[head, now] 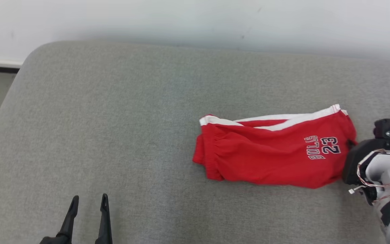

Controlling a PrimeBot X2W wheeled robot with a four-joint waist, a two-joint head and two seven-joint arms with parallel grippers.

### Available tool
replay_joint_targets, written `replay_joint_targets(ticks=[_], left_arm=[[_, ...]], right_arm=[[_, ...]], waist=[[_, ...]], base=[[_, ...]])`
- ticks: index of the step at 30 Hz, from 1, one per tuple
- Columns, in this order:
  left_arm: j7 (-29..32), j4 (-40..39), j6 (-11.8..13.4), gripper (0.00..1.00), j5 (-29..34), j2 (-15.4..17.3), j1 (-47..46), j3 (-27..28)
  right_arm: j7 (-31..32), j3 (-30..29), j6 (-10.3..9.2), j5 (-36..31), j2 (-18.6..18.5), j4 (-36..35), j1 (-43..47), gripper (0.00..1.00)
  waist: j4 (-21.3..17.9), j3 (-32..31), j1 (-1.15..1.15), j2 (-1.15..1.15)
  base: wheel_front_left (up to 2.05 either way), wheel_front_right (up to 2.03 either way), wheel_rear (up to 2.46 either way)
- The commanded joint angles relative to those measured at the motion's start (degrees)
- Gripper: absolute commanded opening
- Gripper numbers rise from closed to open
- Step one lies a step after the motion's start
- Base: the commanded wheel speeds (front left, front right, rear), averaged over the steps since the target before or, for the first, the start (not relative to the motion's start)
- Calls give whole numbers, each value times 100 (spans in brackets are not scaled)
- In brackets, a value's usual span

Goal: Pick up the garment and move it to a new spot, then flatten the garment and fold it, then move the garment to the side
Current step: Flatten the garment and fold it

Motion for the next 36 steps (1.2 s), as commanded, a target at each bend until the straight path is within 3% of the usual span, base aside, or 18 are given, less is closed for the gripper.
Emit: replay_joint_targets(ticks=[1,8,12,23,36], left_arm=[[-7,9,-5,100,15,-2,91,17],[-8,47,12,100,-53,-7,236,-53],[-8,70,44,100,-89,-8,274,-109],[-8,114,16,100,-107,-8,143,-184],[-8,144,52,100,-162,-9,77,-235]], right_arm=[[-90,-20,-19,-45,-103,-34,70,0],[-508,-82,-18,-499,-381,-147,117,0],[-563,10,-18,-892,-300,-305,73,0],[139,794,-18,-1073,967,-1351,162,0],[672,1359,-18,-794,1488,-1652,266,0]], waist=[[-200,-210,0,0],[-390,-498,0,0],[-410,-592,0,0],[-356,-564,0,0],[-44,-442,0,0]], base=[[0,0,0],[0,0,0],[0,0,0],[0,0,0],[0,0,0]])
